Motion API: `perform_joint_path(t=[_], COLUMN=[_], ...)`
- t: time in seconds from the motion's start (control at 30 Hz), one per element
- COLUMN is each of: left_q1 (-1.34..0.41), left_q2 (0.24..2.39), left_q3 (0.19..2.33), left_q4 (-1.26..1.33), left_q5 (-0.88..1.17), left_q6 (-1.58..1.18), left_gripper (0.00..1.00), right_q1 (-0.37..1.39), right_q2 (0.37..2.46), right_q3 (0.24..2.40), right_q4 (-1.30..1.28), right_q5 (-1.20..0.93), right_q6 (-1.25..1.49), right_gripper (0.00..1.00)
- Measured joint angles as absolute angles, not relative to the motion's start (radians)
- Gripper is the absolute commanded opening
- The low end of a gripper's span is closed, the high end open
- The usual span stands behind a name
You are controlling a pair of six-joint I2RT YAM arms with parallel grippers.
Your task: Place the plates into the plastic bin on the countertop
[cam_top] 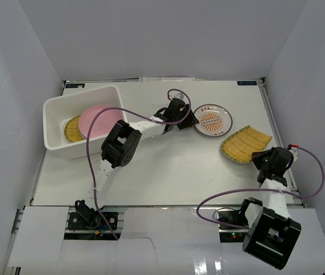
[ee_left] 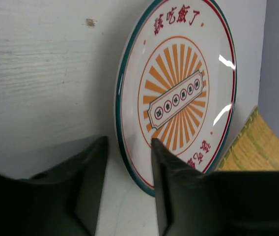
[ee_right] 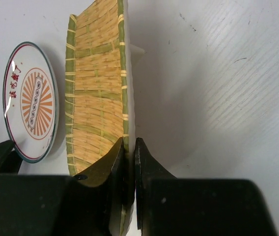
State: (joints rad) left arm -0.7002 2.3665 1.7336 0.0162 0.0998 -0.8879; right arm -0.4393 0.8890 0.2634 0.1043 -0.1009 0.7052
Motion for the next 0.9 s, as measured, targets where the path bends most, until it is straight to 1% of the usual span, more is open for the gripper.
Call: perform_joint_path(t=[0.07, 0.1, 0.17, 0.2, 0.27, 0.37, 0.5, 0.6, 0.73, 0.9], left_q1=[-0.702, -0.704, -0.704, -0.703, -0.704, -0.706, -0.706, -0.702, -0.675, -0.545], left_q2=[2.400, 2.419, 2.439, 2.440, 2.429, 2.391, 2.270, 2.149, 1.935, 1.651], left_q3=[1.769, 1.784, 1.793, 1.793, 1.789, 1.728, 1.612, 1.577, 1.577, 1.559], left_q4=[0.020, 0.029, 0.051, 0.070, 0.093, 0.108, 0.089, 0.040, -0.030, -0.079], left_q5=[0.101, 0.105, 0.112, 0.118, 0.127, 0.124, 0.128, 0.128, 0.088, 0.067], left_q6=[-0.899, -0.905, -0.936, -0.958, -0.960, -0.955, -0.910, -0.864, -0.766, -0.730], left_gripper=[0.33, 0.18, 0.03, 0.00, 0.00, 0.00, 0.00, 0.00, 0.00, 0.00], right_q1=[-0.439, -0.439, -0.439, -0.439, -0.439, -0.439, -0.439, -0.434, -0.411, -0.285], right_q2=[0.862, 0.849, 0.836, 0.834, 0.831, 0.829, 0.823, 0.822, 0.810, 0.823], right_q3=[0.263, 0.263, 0.266, 0.271, 0.285, 0.299, 0.317, 0.332, 0.353, 0.432], right_q4=[0.088, 0.076, 0.056, 0.044, 0.016, 0.002, -0.007, -0.001, 0.048, 0.067], right_q5=[-0.110, -0.117, -0.136, -0.145, -0.157, -0.176, -0.216, -0.257, -0.336, -0.374], right_q6=[0.706, 0.706, 0.706, 0.705, 0.702, 0.706, 0.717, 0.732, 0.772, 0.741], right_gripper=[0.08, 0.08, 0.08, 0.08, 0.08, 0.08, 0.08, 0.08, 0.08, 0.08])
